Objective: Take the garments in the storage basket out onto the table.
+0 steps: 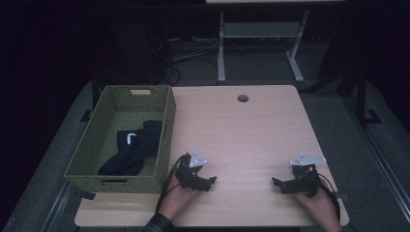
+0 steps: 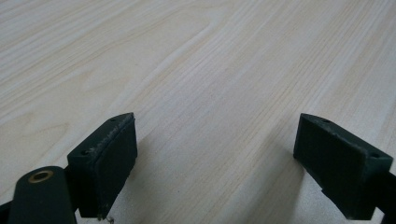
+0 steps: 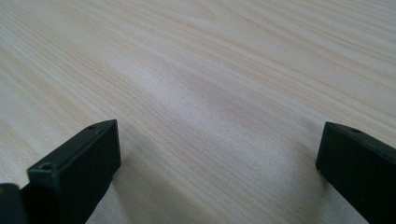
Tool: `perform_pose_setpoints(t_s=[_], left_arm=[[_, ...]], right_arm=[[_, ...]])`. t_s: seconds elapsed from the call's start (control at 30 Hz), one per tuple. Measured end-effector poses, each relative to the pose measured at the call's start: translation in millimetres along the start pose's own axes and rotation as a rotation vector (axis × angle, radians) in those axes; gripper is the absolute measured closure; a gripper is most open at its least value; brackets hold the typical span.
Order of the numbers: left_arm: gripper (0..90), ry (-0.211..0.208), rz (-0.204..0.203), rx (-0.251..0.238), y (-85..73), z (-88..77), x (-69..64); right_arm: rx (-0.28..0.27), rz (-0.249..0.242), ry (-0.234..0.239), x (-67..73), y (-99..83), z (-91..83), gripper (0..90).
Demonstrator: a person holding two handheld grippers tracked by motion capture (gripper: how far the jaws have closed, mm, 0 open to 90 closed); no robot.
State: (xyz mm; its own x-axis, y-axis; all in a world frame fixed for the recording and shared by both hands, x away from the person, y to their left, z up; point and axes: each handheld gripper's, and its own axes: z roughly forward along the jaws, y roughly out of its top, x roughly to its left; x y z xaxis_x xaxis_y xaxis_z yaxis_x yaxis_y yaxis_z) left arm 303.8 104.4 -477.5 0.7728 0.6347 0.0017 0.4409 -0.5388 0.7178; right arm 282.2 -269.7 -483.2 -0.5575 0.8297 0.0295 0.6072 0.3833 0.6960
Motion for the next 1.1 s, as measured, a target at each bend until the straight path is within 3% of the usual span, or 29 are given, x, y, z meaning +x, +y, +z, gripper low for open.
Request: perform_pose_setpoints(t_s=[0.57,0.93,1.1], left_arm=[[14.0,-0.023,0.002,0.024,3.8,-2.0,0.6],[13.9,-0.058,0.009,0.037,11.8,-13.2,4.0],[13.9,-0.054,0.018,0.039,14.5,-17.2,5.5]], right_arm=[[0.002,0.002,0.000,0.2,0.0,-0.1,0.0],[0.001,0.002,0.000,0.1,0.1,0.0,0.0],[0.002,0.002,0.000,0.2,0.0,-0.1,0.0]])
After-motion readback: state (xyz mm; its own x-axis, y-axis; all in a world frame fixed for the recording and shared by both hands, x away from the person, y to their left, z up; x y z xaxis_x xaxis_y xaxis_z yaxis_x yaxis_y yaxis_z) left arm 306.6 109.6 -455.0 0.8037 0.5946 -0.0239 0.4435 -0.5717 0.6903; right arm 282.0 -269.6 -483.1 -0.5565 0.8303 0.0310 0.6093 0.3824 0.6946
